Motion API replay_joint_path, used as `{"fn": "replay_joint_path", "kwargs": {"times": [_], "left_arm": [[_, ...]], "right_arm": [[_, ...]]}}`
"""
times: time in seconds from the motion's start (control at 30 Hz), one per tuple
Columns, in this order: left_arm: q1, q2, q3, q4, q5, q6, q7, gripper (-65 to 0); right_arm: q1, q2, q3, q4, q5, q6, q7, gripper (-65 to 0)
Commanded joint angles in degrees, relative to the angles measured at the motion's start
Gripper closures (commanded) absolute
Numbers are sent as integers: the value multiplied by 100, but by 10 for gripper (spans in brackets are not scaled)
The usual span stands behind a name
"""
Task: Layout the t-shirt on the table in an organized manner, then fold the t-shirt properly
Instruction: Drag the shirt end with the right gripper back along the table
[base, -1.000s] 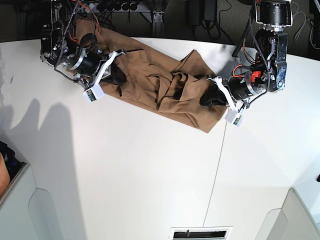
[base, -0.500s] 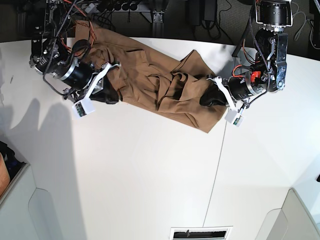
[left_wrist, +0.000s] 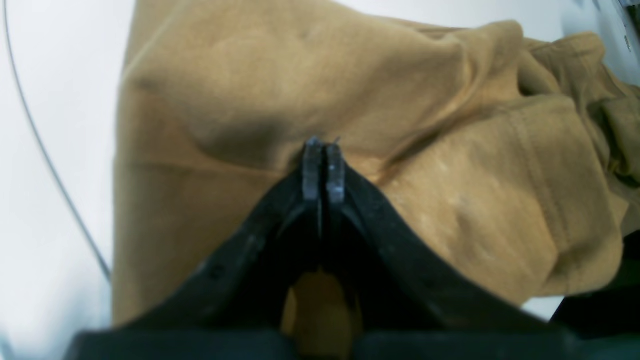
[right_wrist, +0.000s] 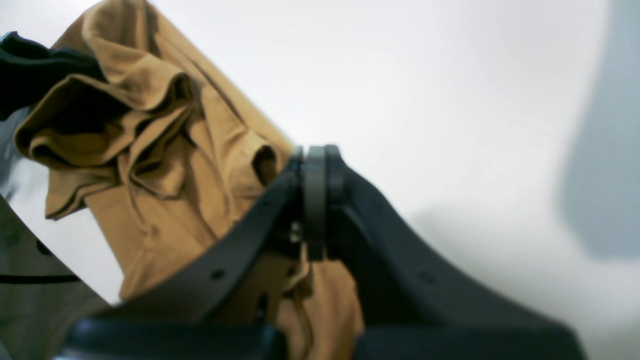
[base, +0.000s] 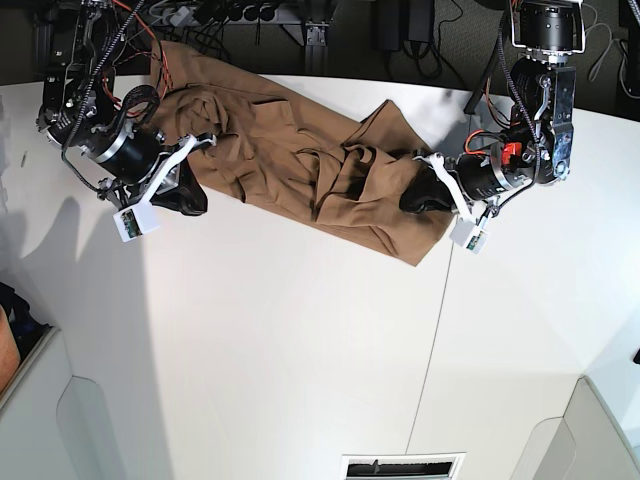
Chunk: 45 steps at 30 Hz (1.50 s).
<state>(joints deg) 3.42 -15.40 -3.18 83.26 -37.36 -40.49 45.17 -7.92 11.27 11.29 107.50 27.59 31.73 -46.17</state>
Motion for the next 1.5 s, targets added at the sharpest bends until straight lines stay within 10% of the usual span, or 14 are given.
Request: {"fn": "replay_joint_path", "kwargs": {"times": [0.0, 1.47], "left_arm": [[-57, -50, -15, 50, 81, 49, 48, 0], [-343, -66, -15, -15, 354, 49, 4, 0]], "right_arm": [[57, 33, 33, 92, 160, -2, 92, 0], [-1187, 605, 326, -28, 988, 109, -562, 0]]}}
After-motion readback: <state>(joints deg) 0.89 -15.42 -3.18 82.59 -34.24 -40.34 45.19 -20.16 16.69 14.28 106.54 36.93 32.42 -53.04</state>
